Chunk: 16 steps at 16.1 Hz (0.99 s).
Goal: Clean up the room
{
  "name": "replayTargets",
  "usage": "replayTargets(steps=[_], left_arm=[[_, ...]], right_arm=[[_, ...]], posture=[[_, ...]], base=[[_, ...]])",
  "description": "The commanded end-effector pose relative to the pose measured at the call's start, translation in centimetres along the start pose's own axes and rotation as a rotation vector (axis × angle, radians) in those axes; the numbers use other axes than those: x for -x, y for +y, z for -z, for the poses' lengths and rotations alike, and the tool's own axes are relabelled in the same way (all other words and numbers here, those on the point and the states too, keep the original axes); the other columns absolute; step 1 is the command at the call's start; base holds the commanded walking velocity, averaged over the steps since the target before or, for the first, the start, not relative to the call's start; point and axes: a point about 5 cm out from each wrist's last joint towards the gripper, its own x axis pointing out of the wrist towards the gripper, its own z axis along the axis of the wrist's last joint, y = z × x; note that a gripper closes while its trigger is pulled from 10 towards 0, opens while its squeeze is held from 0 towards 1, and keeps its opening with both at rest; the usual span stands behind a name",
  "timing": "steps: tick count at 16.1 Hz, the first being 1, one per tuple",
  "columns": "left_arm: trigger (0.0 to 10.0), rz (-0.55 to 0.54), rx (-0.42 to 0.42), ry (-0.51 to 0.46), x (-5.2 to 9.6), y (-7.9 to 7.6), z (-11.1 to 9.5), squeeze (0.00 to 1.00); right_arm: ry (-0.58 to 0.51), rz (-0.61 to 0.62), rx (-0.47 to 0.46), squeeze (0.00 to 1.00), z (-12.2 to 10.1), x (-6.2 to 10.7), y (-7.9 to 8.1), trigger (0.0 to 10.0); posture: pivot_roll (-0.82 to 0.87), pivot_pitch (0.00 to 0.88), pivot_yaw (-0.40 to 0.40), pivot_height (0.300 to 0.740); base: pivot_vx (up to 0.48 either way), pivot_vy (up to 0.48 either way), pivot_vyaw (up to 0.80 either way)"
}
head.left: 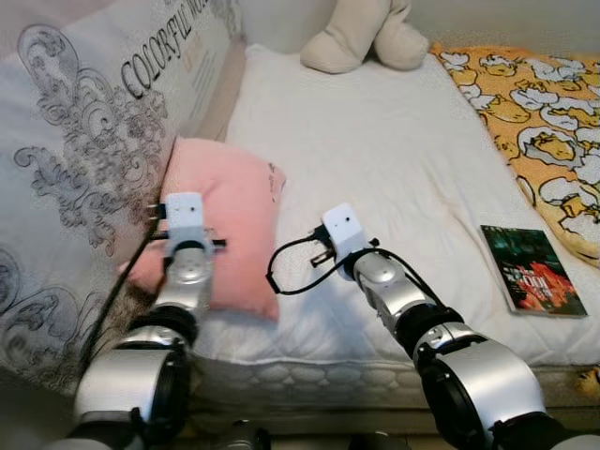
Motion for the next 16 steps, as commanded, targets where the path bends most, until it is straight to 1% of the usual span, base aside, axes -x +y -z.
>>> replayTargets(steps=[1,2,3,4,5,6,7,8,9,10,11,12,13,14,15,16], left_arm=[[10.0,0.008,-0.028,0.012,0.1,0.2,0.5,0.18],[10.0,0.006,-0.045,-0.001,0.1,0.3,0.4,0.95],[10.0,0.002,-0.085,-0.042,-0.1,0.6,-0.3,1.0],[10.0,-0.003,-0.184,-0.172,-0.5,0.7,-2.3,1.0],[10.0,-0.016,-0.217,-0.254,-0.6,0.8,-3.6,1.0],[10.0,-0.027,-0.21,-0.277,-0.6,1.0,-4.0,1.0],[10.0,-0.048,-0.205,-0.335,-0.7,1.4,-5.1,1.0],[10.0,-0.063,-0.221,-0.463,-0.6,1.9,-7.3,1.0],[10.0,-0.052,-0.234,-0.538,-0.4,2.0,-8.5,1.0],[10.0,-0.031,-0.244,-0.589,-0.1,1.8,-9.3,1.0],[10.0,-0.002,-0.227,-0.595,0.0,1.4,-9.3,1.0],[10.0,0.031,-0.193,-0.587,0.4,0.9,-8.9,1.0],[10.0,0.073,-0.156,-0.6,1.0,0.3,-8.8,1.0],[10.0,0.101,-0.146,-0.619,1.6,0.0,-8.8,1.0],[10.0,0.18,-0.113,-0.645,3.5,-0.4,-8.7,1.0],[10.0,0.25,-0.085,-0.619,5.6,-0.4,-7.7,1.0]], right_arm=[[-0.006,0.01,-0.015,0.0,-0.4,-0.1,-0.1,10.0],[-0.011,0.013,-0.018,0.0,-0.4,-0.1,-0.2,10.0],[-0.018,0.016,-0.028,0.0,-0.5,-0.1,-0.2,10.0],[-0.035,0.021,-0.045,0.0,-0.5,0.0,-0.3,10.0],[-0.047,0.028,-0.063,0.0,-0.5,0.0,-0.4,10.0],[-0.053,0.033,-0.072,0.0,-0.5,0.0,-0.4,10.0],[-0.071,0.04,-0.087,0.0,-0.7,0.1,-0.6,10.0],[-0.114,0.045,-0.103,0.0,-0.9,0.2,-0.7,10.0],[-0.14,0.048,-0.105,0.0,-1.0,0.3,-0.7,10.0],[-0.162,0.05,-0.12,0.0,-1.0,0.4,-0.8,10.0],[-0.175,0.052,-0.119,0.0,-1.0,0.5,-0.9,10.0],[-0.194,0.06,-0.115,0.0,-1.0,0.6,-1.1,10.0],[-0.234,0.079,-0.129,0.0,-1.5,0.8,-1.6,10.0],[-0.268,0.092,-0.14,0.0,-1.9,1.0,-1.9,10.0],[-0.393,0.169,-0.16,0.0,-3.0,2.0,-3.4,10.0],[-0.517,0.268,-0.175,0.0,-3.7,4.1,-4.9,10.0]], posture=[[-0.05,0.034,0.022,0.74],[-0.05,0.034,0.022,0.74],[-0.05,0.03,0.026,0.74],[-0.05,0.026,0.03,0.74],[-0.05,0.026,0.029,0.74],[-0.05,0.025,0.029,0.74],[-0.05,0.027,0.029,0.74],[-0.05,0.026,0.029,0.74],[-0.05,0.026,0.029,0.74],[-0.04,0.026,0.029,0.74],[-0.04,0.024,0.03,0.74],[-0.04,0.024,0.034,0.74],[-0.05,0.02,0.033,0.74],[-0.06,0.016,0.03,0.74],[-0.05,0.007,0.028,0.74],[-0.05,0.0,0.028,0.74]], base=[[0.0,0.0,0.0],[0.0,0.0,0.0],[0.0,0.0,0.0],[0.0,0.0,0.0],[0.0,0.0,0.0],[0.0,0.0,0.0],[0.0,0.0,0.0],[0.0,0.0,0.0],[0.0,0.0,0.0],[0.0,0.0,0.0],[0.0,0.0,0.0],[0.0,0.0,0.0],[0.0,0.0,0.0],[0.0,0.0,0.0],[0.0,0.0,0.0],[0.0,0.0,0.0]])
